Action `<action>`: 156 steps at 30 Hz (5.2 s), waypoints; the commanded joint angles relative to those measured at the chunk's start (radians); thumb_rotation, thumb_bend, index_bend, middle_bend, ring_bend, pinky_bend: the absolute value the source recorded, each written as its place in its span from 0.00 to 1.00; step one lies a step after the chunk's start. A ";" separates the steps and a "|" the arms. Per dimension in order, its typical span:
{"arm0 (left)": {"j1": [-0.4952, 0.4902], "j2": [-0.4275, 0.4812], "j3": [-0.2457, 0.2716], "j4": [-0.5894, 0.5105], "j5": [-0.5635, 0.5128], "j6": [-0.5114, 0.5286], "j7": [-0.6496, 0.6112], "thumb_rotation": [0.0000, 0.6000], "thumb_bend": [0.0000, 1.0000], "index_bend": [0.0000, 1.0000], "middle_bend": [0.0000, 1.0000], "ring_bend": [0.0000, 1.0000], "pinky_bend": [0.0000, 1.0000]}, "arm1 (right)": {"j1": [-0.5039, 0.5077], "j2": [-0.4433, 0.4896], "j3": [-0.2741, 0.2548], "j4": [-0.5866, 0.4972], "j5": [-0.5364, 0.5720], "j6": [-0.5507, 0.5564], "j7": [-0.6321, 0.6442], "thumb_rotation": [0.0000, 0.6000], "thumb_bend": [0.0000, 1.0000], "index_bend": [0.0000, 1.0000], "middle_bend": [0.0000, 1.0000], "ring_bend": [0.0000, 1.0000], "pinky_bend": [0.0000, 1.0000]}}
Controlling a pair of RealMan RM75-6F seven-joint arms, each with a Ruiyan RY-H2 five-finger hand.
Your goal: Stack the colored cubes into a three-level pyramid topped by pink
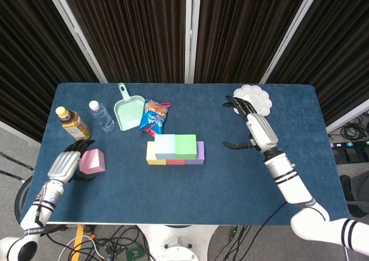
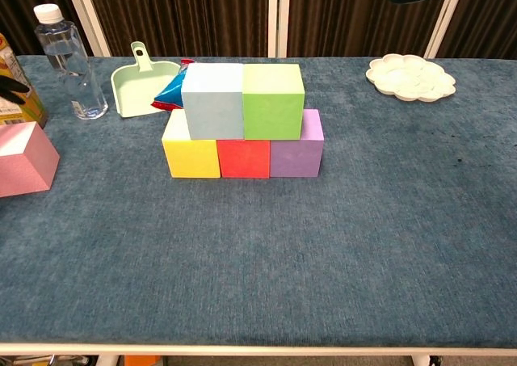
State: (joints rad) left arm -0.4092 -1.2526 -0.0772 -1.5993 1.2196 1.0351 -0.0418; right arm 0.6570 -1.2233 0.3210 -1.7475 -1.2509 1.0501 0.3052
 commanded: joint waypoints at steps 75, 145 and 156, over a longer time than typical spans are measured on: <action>-0.697 -0.064 -0.322 -0.320 -0.738 -0.054 0.559 1.00 0.11 0.11 0.58 0.18 0.19 | -0.130 0.036 0.021 0.072 -0.017 0.111 0.204 1.00 0.06 0.00 0.17 0.00 0.00; -0.855 -0.077 -0.274 -0.355 -1.012 0.104 0.612 1.00 0.11 0.11 0.58 0.19 0.19 | -0.162 0.033 -0.002 0.168 -0.043 0.086 0.283 1.00 0.06 0.00 0.17 0.00 0.00; -0.852 -0.089 -0.277 -0.338 -1.025 0.086 0.609 1.00 0.11 0.11 0.57 0.19 0.19 | -0.161 0.020 -0.006 0.191 -0.042 0.078 0.299 1.00 0.06 0.00 0.17 0.00 0.00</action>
State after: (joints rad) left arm -1.2617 -1.3409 -0.3531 -1.9381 0.1942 1.1225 0.5681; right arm 0.4956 -1.2029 0.3151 -1.5568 -1.2934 1.1279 0.6043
